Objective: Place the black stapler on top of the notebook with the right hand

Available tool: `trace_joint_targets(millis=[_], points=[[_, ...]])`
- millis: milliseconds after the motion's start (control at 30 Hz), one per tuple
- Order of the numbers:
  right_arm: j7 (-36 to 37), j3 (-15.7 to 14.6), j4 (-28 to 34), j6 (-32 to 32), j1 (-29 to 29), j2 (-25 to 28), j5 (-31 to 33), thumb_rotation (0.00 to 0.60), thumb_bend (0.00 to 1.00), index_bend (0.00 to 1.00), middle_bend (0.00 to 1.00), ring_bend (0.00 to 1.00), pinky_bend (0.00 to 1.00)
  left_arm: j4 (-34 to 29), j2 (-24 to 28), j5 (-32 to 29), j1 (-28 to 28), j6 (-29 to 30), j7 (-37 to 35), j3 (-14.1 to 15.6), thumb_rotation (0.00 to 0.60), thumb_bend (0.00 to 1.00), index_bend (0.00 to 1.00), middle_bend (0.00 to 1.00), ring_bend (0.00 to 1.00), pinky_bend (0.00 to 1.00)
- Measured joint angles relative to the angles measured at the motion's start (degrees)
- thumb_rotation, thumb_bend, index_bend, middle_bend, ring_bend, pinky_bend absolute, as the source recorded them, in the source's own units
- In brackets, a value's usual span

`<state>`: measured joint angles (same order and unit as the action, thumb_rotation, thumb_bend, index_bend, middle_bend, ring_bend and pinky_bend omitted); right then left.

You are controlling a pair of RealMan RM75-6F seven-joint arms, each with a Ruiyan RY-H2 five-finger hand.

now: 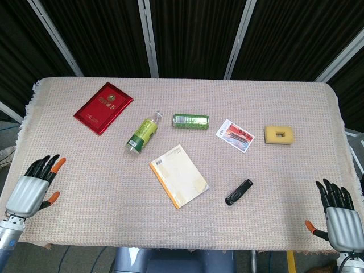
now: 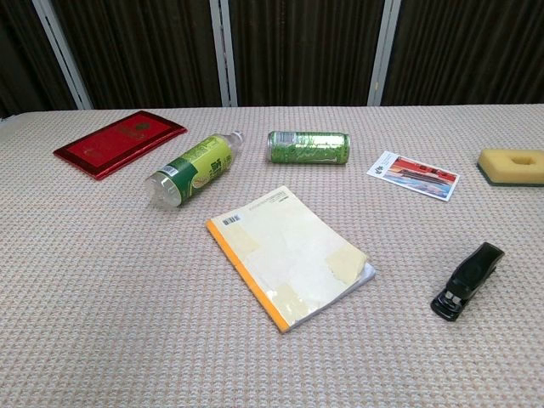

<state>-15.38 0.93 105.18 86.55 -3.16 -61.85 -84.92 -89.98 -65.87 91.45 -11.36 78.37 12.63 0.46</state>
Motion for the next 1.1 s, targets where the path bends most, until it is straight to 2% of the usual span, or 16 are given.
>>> trace_joint_targets(millis=[467, 600, 767, 900, 1100], points=[[0.12, -0.43, -0.27, -2.98, 1.47, -0.32, 0.36, 0.600, 0.13, 0.01, 0.00, 0.00, 0.01, -0.19, -0.74, -1.08, -0.33, -0.45, 1.73, -0.25, 0.600, 0.30, 0.00, 0.00, 0.00, 0.13], [-0.69, -1.26, -1.75, -4.54, 2.76, -2.55, -2.58, 0.600, 0.13, 0.08, 0.01, 0.00, 0.10, 0.19, -1.33, 0.09, -0.32, 1.16, 1.42, -0.54, 0.600, 0.30, 0.00, 0.00, 0.00, 0.13], [-3.44, -1.64, -5.54, -6.86, 5.18, -8.26, -5.77, 0.600, 0.15, 0.21, 0.13, 0.07, 0.26, 2.26, -2.52, 1.70, -0.70, 1.87, -0.31, -0.44, 0.600, 0.30, 0.00, 0.00, 0.00, 0.13], [-4.32, -1.84, -8.20, -9.75, 8.03, -13.00, -8.59, 0.600, 0.18, 0.25, 0.17, 0.11, 0.29, 3.19, -3.08, 0.81, -1.00, 1.24, -0.33, -0.72, 0.600, 0.30, 0.00, 0.00, 0.00, 0.13], [-5.26, -1.56, -8.88, -14.97, 12.17, -16.65, -9.68, 0.600, 0.20, 0.29, 0.21, 0.15, 0.32, 3.62, -3.48, -0.10, -1.04, 0.84, 0.18, -0.84, 0.600, 0.30, 0.00, 0.00, 0.00, 0.13]])
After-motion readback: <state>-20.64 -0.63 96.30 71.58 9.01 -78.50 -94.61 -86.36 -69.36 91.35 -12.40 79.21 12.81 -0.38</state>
